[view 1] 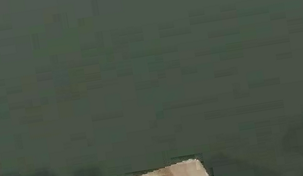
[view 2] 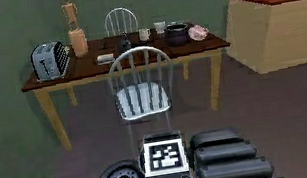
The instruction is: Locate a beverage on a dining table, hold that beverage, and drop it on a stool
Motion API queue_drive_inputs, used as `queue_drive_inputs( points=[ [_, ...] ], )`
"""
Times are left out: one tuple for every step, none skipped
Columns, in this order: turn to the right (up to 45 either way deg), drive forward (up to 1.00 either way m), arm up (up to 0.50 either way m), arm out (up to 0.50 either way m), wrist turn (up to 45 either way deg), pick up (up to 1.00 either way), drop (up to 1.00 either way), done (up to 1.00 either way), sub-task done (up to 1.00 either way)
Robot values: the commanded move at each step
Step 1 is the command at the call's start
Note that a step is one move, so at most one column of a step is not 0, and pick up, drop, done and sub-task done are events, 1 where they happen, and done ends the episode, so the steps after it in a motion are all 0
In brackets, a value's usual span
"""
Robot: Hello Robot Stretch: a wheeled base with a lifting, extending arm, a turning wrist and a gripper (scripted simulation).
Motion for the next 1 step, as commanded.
queue_drive_inputs(
  points=[
    [-45.0,0.00,0.00,0.00,0.0,0.00,0.00,0.00,0.00]
  ],
)
